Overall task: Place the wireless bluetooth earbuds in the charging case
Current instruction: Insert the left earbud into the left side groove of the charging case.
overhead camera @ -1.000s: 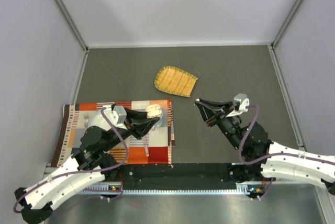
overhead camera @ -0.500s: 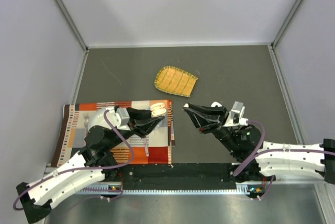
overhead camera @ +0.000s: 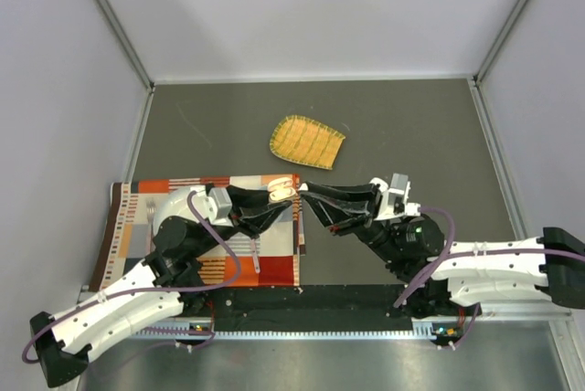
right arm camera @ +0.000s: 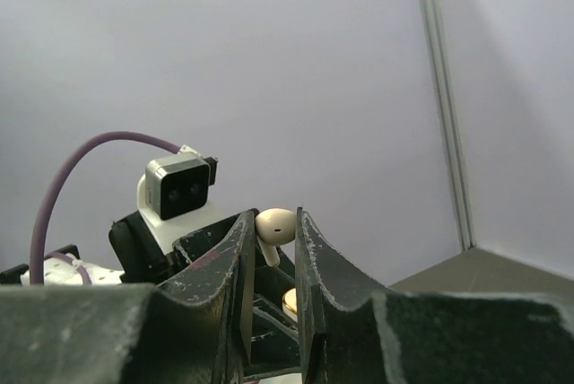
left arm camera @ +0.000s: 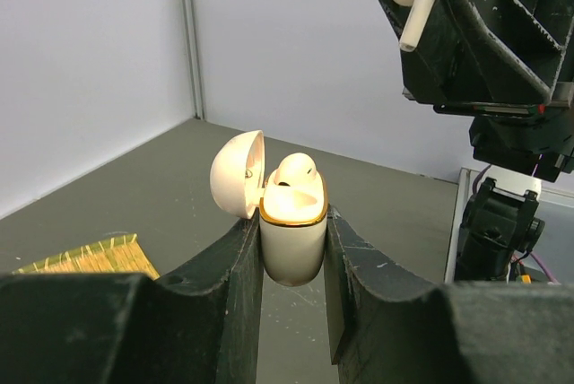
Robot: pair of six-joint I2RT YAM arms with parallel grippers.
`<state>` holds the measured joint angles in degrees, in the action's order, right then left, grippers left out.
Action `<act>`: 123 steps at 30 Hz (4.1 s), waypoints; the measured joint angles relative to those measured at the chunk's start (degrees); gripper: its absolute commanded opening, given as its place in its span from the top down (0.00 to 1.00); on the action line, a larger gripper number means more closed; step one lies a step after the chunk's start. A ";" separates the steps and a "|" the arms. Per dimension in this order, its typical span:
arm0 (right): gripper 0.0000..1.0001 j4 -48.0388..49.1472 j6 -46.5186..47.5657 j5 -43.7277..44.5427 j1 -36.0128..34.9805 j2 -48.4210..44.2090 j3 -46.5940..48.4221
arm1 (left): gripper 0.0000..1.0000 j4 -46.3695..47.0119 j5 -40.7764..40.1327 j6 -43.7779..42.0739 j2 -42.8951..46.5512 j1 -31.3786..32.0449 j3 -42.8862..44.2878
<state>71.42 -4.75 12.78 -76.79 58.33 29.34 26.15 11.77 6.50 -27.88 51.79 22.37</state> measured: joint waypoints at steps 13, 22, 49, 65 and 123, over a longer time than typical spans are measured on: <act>1.00 0.57 -0.42 1.40 -0.74 5.66 1.27 | 1.00 0.17 0.24 -0.22 -0.02 0.00 0.02; 1.00 -1.53 -2.60 3.91 -0.79 7.98 3.45 | 1.00 0.15 1.36 -0.20 -0.52 0.00 0.02; 1.00 -4.61 -6.27 6.62 -0.85 10.14 4.35 | 1.00 -1.16 1.22 -0.22 0.00 0.00 0.02; 1.00 -5.03 -8.61 6.86 -1.07 10.49 4.50 | 1.00 -2.23 0.37 -0.26 1.42 0.02 0.02; 1.00 -7.15 -6.95 12.61 -2.86 10.86 5.51 | 1.00 -4.33 -1.18 -1.53 2.89 0.02 0.02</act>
<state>64.27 -11.70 25.39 -79.66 69.19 34.85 21.82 10.59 4.97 -24.99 51.81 22.39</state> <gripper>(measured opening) 0.191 0.331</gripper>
